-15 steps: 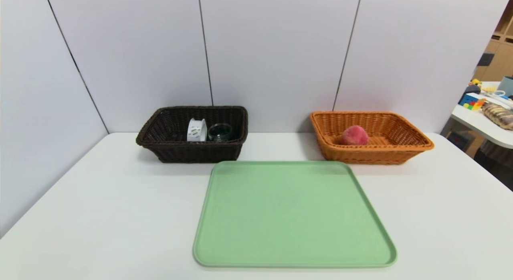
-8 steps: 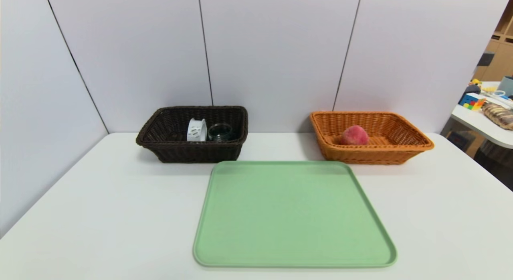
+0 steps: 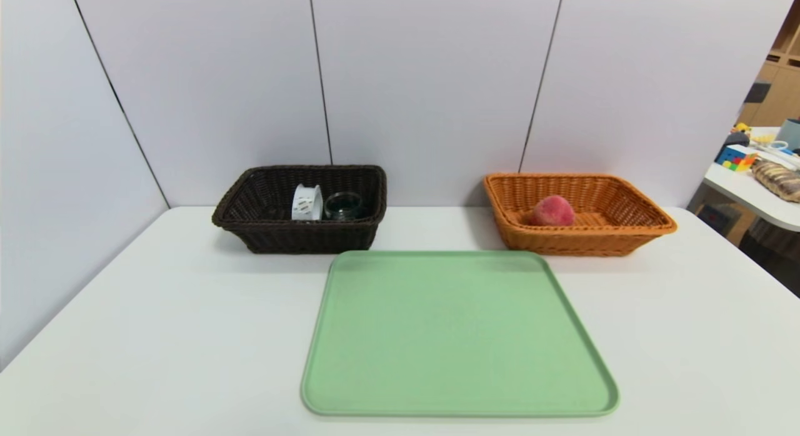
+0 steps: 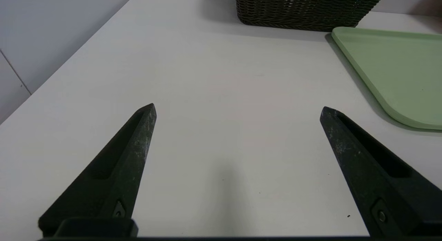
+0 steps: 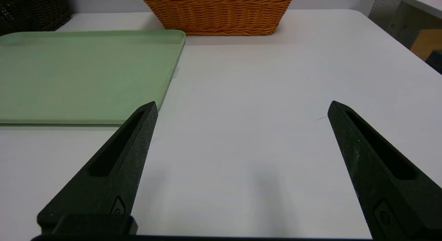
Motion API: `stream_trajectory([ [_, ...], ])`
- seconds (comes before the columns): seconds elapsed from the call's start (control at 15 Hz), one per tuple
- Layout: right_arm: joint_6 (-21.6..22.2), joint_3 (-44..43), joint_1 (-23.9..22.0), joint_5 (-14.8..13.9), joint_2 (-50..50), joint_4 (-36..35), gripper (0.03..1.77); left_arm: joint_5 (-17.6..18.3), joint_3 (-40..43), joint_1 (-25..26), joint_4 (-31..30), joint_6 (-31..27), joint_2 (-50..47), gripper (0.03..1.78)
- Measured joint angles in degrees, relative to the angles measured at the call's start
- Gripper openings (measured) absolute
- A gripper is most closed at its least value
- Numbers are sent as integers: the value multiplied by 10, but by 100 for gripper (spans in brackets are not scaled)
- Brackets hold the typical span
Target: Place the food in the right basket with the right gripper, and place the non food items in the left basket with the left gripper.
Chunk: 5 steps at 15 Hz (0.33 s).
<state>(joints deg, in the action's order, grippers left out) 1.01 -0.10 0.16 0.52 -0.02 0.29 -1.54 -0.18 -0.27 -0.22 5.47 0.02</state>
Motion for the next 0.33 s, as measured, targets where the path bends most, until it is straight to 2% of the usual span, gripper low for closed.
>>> stream_trajectory([
  [0.33,1,0,0,0,0,0,170,0,0,0,0,0,0,169],
])
